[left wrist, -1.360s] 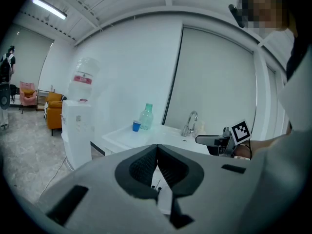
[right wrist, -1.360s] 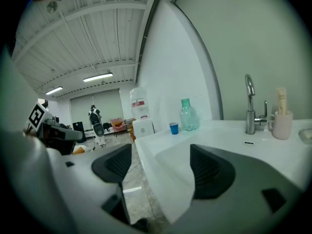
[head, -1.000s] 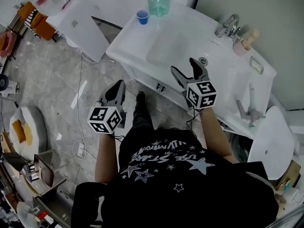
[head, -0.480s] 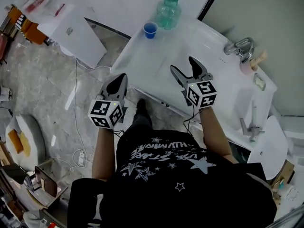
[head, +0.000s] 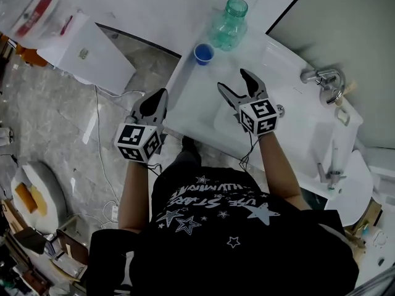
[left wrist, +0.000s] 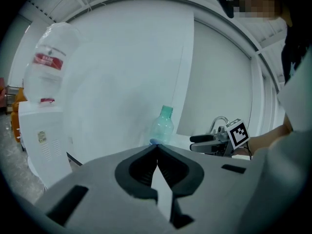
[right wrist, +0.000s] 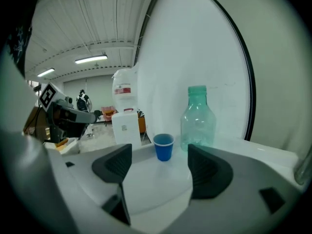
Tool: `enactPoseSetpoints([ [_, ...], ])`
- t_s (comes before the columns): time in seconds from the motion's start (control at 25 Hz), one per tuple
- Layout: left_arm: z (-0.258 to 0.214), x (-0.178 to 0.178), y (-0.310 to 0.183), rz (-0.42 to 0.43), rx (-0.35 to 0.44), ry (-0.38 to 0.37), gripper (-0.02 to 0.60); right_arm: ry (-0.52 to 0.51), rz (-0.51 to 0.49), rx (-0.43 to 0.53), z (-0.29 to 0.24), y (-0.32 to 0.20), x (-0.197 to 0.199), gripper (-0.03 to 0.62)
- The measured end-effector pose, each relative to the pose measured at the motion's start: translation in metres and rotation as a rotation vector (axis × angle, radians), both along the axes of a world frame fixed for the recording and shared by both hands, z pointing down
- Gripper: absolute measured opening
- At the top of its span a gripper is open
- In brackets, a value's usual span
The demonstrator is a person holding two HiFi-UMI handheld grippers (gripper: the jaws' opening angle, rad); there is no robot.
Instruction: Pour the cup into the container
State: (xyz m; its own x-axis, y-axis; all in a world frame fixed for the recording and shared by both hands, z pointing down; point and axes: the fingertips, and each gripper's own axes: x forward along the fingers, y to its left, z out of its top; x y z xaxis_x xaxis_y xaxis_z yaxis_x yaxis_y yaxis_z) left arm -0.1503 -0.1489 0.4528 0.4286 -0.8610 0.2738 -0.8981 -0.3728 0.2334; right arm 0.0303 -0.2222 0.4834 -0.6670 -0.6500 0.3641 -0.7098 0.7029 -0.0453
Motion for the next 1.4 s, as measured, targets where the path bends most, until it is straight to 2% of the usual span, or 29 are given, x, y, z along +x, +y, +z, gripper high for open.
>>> enactPoseSetpoints([
  [0.32,0.018,-0.022,-0.046,0.043,-0.043,0.003,0.011,0.09,-0.056,-0.025,0.031,-0.04,-0.039,0.362],
  [0.44,0.023,-0.029,-0.06,0.038,-0.049,0.012,0.011,0.097,-0.059,-0.04,0.042,-0.053,-0.048,0.362],
  [0.68,0.035,-0.031,-0.081,0.073,-0.074,0.013,0.011,0.183,-0.126,-0.07,0.073,-0.066,-0.061,0.383],
  [1.08,0.052,-0.038,-0.092,0.083,-0.113,0.007,0.011,0.193,-0.165,-0.06,0.094,-0.088,-0.083,0.385],
  [1.4,0.059,-0.047,-0.094,0.057,-0.128,0.014,0.011,0.131,-0.163,-0.065,0.096,-0.099,-0.099,0.362],
])
